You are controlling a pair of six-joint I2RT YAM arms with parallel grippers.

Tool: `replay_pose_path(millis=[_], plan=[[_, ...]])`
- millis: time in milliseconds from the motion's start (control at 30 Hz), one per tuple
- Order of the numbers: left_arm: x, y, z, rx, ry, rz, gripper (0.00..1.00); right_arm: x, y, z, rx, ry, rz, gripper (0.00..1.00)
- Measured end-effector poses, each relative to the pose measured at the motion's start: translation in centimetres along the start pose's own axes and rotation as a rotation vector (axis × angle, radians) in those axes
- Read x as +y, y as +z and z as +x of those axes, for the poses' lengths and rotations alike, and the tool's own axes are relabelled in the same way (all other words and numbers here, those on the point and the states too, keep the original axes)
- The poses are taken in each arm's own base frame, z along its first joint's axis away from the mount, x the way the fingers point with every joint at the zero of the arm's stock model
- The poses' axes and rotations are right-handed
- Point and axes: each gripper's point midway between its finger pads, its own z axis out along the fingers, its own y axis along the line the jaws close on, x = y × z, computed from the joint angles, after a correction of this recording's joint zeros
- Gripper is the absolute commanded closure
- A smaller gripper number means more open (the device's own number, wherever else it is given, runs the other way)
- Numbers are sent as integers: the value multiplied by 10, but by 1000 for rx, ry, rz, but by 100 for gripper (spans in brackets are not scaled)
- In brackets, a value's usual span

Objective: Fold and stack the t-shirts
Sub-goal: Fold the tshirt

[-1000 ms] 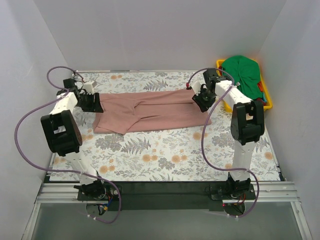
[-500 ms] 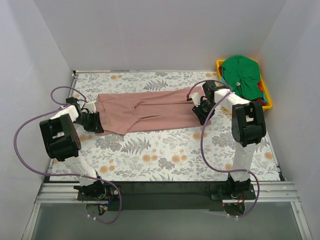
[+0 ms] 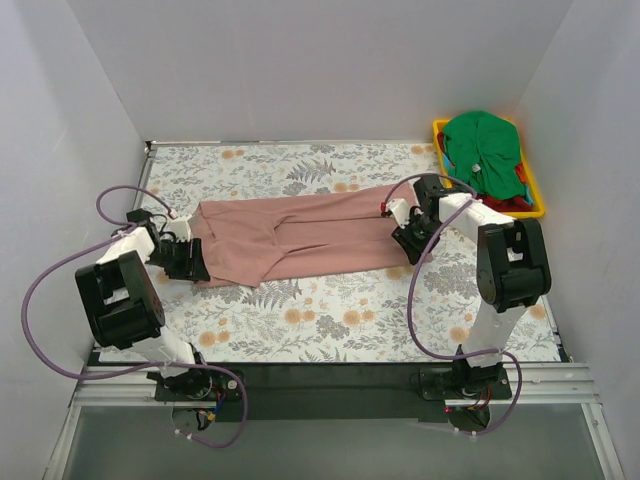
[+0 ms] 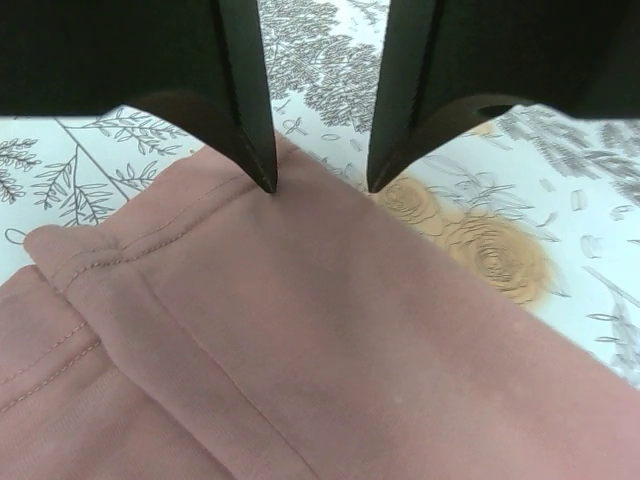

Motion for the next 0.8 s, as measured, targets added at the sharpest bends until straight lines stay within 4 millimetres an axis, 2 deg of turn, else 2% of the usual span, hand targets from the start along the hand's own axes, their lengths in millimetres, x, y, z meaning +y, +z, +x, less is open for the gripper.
replay_pose_path(millis=[67, 133, 233, 300, 333, 367, 400, 533, 700, 800], plan=[[-4, -10, -4, -15, -2, 7, 52, 7, -6, -6, -19, 24, -33, 46], [-9, -22, -18, -56, 14, 14, 52, 9, -21, -29, -80, 47, -53, 46], [-16, -40, -44, -133, 45, 22, 51, 21, -50, -89, -253, 41, -79, 46], [-21, -46, -53, -160, 46, 37, 51, 46, -65, -128, -370, 24, -130, 47], [-22, -46, -53, -162, 38, 43, 52, 65, -70, -145, -418, 16, -171, 48], [-23, -45, -52, -156, 22, 50, 52, 81, -71, -155, -441, 15, -207, 48], [-23, -43, -50, -149, 7, 58, 52, 103, -70, -170, -471, 17, -256, 48], [-25, -31, -39, -107, -69, 93, 52, 174, -50, -198, -499, 43, -418, 46], [-26, -22, -32, -77, -135, 116, 52, 253, -10, -208, -462, 141, -562, 46], [-27, -22, -33, -77, -152, 119, 52, 288, 11, -213, -437, 192, -600, 48]])
